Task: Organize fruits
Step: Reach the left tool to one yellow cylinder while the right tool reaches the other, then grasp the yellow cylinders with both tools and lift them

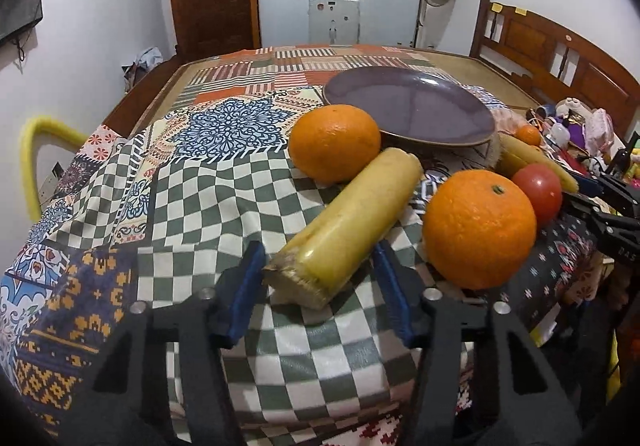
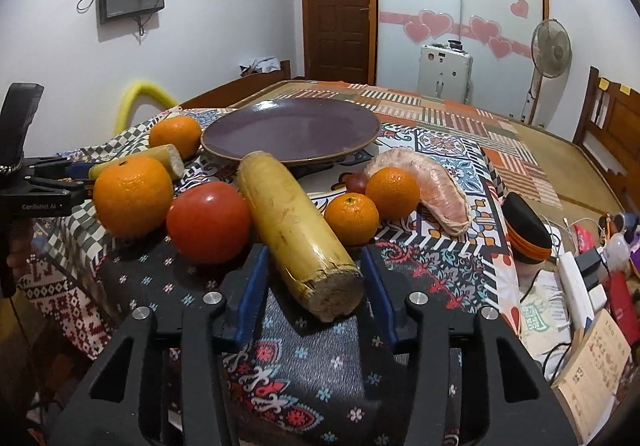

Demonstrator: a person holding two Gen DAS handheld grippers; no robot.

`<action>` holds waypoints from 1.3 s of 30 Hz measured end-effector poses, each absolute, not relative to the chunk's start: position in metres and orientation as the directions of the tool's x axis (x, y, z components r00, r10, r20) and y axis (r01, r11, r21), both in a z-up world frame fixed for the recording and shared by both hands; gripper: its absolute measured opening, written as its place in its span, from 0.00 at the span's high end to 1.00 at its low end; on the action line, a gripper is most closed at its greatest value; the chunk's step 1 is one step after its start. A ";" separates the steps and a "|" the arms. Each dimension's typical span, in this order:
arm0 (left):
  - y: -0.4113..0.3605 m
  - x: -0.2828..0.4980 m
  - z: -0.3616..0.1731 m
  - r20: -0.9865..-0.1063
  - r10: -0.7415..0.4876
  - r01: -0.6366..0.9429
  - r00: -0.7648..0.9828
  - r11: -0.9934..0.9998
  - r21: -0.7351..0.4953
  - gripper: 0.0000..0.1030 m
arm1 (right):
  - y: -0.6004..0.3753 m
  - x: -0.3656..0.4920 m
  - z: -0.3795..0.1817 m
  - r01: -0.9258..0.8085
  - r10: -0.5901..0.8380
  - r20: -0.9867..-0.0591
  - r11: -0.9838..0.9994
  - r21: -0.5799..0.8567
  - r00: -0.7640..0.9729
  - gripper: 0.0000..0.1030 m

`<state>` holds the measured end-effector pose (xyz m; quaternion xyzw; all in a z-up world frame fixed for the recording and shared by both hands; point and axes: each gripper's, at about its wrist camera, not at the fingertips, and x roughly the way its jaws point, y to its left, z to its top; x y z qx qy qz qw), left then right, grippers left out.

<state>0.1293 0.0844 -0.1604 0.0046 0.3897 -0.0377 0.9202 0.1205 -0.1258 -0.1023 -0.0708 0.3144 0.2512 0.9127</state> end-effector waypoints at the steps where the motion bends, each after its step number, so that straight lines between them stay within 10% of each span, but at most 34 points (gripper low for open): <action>1: 0.084 0.125 -0.160 -0.716 -0.070 0.080 0.695 0.997 -0.020 0.53 | -0.127 0.120 -0.102 -0.501 0.413 -0.610 0.865 0.031 0.676 0.61; 15: 0.071 0.093 -0.150 -0.749 -0.090 0.085 0.657 0.995 -0.044 0.64 | -0.134 0.107 -0.099 -0.492 0.406 -0.642 0.869 0.051 0.650 0.69; 20: 0.067 0.099 -0.140 -0.732 -0.066 0.094 0.678 0.996 -0.002 0.49 | -0.134 0.117 -0.096 -0.496 0.433 -0.636 0.864 0.089 0.639 0.69; 33: 0.071 0.145 -0.153 -0.748 -0.119 0.126 0.653 0.991 -0.047 0.49 | -0.114 0.142 -0.102 -0.525 0.428 -0.661 0.849 0.060 0.616 0.66; 39: 0.071 0.148 -0.154 -0.741 -0.179 0.161 0.647 0.982 -0.097 0.64 | -0.110 0.146 -0.103 -0.522 0.423 -0.660 0.851 0.055 0.621 0.67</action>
